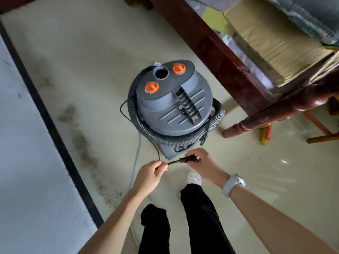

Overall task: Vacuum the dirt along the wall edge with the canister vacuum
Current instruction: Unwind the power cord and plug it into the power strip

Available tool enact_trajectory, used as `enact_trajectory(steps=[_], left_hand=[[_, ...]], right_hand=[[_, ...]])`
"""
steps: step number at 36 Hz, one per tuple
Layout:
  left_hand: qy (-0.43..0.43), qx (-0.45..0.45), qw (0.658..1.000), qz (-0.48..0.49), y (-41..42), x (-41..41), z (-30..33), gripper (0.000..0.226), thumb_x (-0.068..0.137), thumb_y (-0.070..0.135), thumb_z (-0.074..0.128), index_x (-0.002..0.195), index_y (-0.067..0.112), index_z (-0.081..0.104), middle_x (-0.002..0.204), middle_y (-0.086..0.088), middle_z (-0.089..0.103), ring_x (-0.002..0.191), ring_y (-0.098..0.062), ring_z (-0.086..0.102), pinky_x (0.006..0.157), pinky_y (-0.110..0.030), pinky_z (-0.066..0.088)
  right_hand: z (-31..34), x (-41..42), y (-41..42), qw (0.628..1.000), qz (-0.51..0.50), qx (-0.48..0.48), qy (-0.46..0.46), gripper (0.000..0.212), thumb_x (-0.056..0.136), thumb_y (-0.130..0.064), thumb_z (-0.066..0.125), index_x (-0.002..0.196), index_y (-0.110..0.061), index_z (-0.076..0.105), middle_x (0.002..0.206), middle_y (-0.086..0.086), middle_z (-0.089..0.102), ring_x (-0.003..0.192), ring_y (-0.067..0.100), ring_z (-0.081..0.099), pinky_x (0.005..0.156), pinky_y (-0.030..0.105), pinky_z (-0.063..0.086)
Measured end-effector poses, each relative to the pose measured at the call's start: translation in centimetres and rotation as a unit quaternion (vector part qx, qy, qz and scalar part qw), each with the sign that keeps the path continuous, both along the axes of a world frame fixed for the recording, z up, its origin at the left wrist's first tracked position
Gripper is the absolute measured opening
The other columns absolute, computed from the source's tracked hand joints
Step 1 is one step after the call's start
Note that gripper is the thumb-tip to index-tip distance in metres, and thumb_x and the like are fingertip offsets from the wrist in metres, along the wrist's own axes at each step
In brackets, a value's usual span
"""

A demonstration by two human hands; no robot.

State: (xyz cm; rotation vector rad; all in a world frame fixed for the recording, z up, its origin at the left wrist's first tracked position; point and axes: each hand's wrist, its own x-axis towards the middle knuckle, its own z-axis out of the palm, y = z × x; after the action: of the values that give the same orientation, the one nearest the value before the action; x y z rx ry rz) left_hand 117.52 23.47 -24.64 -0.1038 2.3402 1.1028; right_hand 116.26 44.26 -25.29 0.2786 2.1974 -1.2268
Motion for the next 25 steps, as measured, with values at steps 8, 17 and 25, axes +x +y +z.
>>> enact_trajectory(steps=[8, 17, 25], left_hand=[[0.165, -0.027, 0.977, 0.129, -12.9, -1.3, 6.1, 0.013, 0.093, 0.007, 0.061, 0.090, -0.001, 0.071, 0.085, -0.014, 0.070, 0.077, -0.031, 0.063, 0.070, -0.028, 0.040], [0.255, -0.010, 0.956, 0.144, -21.9, -7.8, 10.8, 0.010, 0.092, 0.006, 0.063, 0.093, 0.002, 0.072, 0.084, -0.009, 0.070, 0.071, -0.018, 0.059, 0.067, -0.019, 0.042], [0.253, -0.001, 0.954, 0.160, -27.4, -20.0, 12.8, 0.018, 0.096, 0.017, 0.058, 0.091, 0.004, 0.070, 0.061, 0.003, 0.055, 0.054, -0.004, 0.047, 0.053, -0.013, 0.032]], right_hand=[[4.7, -4.0, -15.9, 0.924, -0.282, -0.215, -0.141, 0.014, 0.098, -0.004, 0.051, 0.111, -0.006, 0.053, 0.094, 0.009, 0.060, 0.076, 0.021, 0.064, 0.066, 0.031, 0.056], [11.6, -14.4, -27.9, 0.835, -0.281, -0.441, -0.170, 0.026, 0.103, -0.029, 0.045, 0.106, -0.007, 0.059, 0.105, 0.011, 0.070, 0.102, 0.025, 0.064, 0.076, 0.033, 0.052], [13.7, -26.3, -34.3, 0.802, -0.290, -0.505, -0.136, 0.024, 0.098, -0.031, 0.054, 0.102, -0.008, 0.061, 0.089, 0.004, 0.076, 0.083, 0.018, 0.073, 0.078, 0.032, 0.054]])
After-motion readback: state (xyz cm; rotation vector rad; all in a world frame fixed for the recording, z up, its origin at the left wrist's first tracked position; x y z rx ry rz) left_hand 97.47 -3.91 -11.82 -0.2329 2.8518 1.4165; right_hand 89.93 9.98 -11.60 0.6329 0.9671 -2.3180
